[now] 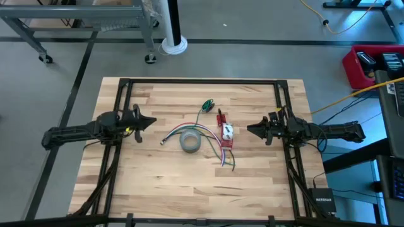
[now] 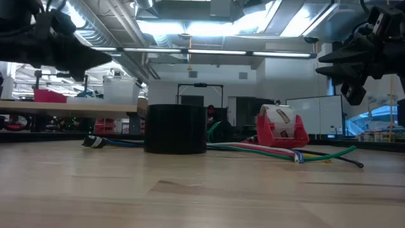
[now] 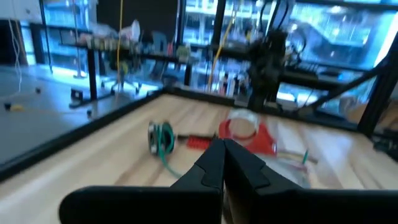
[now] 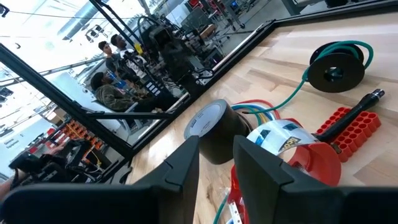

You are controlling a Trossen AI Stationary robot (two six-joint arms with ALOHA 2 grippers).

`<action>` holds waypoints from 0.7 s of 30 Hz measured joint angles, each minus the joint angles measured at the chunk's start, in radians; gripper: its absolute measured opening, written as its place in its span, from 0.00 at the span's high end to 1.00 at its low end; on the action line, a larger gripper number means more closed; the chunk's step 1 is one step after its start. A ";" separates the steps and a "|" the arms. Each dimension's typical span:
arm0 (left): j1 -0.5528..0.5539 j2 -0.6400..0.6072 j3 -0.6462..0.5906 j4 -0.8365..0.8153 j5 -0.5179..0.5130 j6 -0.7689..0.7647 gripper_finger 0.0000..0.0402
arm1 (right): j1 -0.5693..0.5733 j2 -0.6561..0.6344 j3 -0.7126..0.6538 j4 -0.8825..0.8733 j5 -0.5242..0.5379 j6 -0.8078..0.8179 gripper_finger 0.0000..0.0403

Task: Coil cords
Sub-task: Return to Home Position

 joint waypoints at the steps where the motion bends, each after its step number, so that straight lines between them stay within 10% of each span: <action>1: 0.000 -0.018 0.000 0.000 0.000 0.000 1.00 | 0.000 0.000 0.000 0.000 0.000 0.000 0.74; 21: 0.000 -0.035 0.000 0.001 0.000 0.000 1.00 | 0.000 0.000 0.000 -0.005 0.002 -0.001 0.74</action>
